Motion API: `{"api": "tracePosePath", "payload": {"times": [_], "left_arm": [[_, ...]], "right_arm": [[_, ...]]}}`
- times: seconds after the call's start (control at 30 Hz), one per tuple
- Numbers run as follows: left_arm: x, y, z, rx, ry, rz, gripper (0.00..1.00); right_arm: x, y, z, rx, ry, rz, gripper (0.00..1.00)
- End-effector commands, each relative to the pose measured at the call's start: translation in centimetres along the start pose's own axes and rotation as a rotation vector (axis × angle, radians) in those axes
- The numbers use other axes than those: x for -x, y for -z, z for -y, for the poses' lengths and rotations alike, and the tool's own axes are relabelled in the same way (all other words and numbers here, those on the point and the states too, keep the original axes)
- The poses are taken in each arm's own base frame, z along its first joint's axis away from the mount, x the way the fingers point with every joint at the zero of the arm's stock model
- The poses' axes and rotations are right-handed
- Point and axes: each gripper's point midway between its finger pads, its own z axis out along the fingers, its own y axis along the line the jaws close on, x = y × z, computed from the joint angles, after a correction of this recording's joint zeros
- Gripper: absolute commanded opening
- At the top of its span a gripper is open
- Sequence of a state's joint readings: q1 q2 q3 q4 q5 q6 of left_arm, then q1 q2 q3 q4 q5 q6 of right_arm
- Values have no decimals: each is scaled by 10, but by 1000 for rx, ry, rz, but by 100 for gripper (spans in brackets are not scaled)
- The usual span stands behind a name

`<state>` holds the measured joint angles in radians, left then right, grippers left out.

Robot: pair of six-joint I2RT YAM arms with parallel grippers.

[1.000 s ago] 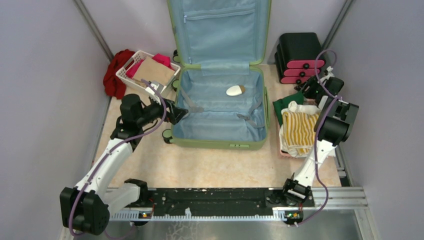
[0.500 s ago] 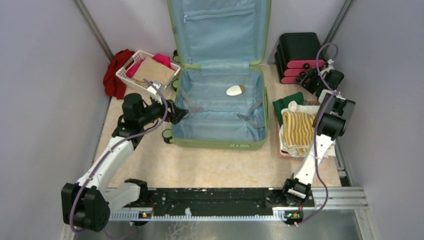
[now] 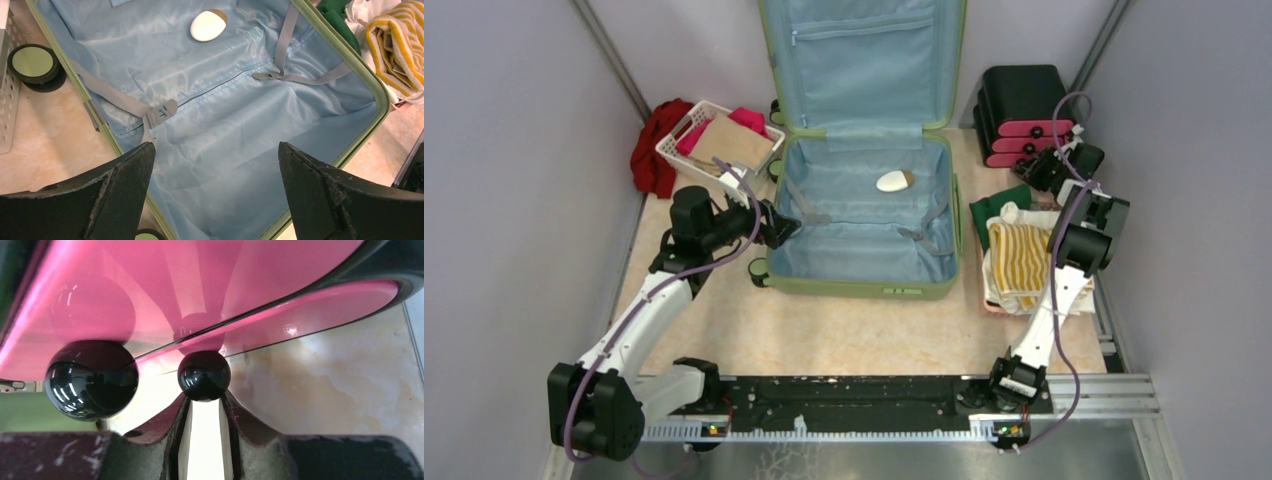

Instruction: Open, take out, and arrange the luggage

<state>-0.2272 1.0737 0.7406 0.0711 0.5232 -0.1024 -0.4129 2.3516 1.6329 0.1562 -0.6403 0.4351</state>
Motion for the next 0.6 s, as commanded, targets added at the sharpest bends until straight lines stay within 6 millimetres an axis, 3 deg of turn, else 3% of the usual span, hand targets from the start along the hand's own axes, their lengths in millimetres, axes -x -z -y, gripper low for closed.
{"api": "tracePosePath", "payload": {"times": [0.0, 0.4, 0.57], "left_arm": [[9, 0, -2, 7, -26, 20, 99], [18, 6, 5, -12, -35, 51, 99], [21, 7, 7, -18, -38, 60, 99]], "right_arm": [[35, 5, -19, 27, 69, 95, 22], [8, 47, -8, -30, 81, 81, 15], [11, 58, -10, -32, 124, 91, 18]]}}
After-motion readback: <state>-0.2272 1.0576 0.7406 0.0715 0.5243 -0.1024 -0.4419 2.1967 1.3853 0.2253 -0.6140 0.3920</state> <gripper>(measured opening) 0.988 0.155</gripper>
